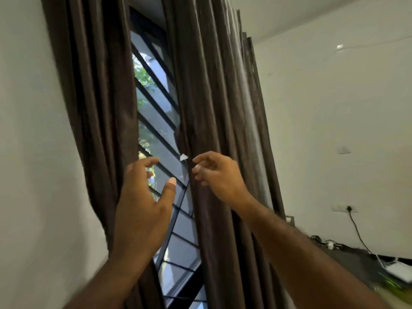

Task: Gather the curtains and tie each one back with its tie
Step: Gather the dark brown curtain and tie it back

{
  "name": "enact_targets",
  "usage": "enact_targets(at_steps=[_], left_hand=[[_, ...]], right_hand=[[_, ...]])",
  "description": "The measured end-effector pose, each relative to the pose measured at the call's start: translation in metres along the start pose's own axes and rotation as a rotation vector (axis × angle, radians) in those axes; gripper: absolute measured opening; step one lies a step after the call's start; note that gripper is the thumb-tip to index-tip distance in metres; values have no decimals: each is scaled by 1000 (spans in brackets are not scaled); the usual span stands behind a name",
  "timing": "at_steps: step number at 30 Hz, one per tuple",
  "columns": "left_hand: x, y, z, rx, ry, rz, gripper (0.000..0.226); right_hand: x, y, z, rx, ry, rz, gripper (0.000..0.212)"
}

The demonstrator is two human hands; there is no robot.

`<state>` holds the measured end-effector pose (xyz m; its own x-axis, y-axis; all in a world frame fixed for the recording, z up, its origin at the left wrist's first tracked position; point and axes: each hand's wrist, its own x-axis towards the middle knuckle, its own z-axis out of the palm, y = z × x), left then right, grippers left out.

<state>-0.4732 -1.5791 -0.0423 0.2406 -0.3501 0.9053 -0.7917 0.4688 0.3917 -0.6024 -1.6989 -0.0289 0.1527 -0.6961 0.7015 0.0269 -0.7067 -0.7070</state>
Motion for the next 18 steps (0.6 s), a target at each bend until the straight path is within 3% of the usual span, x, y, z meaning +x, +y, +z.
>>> enact_targets(at_steps=[4,8,12,15,18], left_hand=[[35,-16,83,11,-72,-30,35],[71,-27,169,146,-78,-23,60],[106,-44,236,368,-75,-5,89],[130,-61,267,513,-51,-62,103],[141,-76,283,571,-57,-51,113]], right_hand=[[53,36,-69,18,226,5,16],[120,106,-124,-39,315,87,15],[188,167,-154,-101,241,152,20],[235,198,-155,-108,152,185,38],[260,216,-142,-44,-43,240,61]])
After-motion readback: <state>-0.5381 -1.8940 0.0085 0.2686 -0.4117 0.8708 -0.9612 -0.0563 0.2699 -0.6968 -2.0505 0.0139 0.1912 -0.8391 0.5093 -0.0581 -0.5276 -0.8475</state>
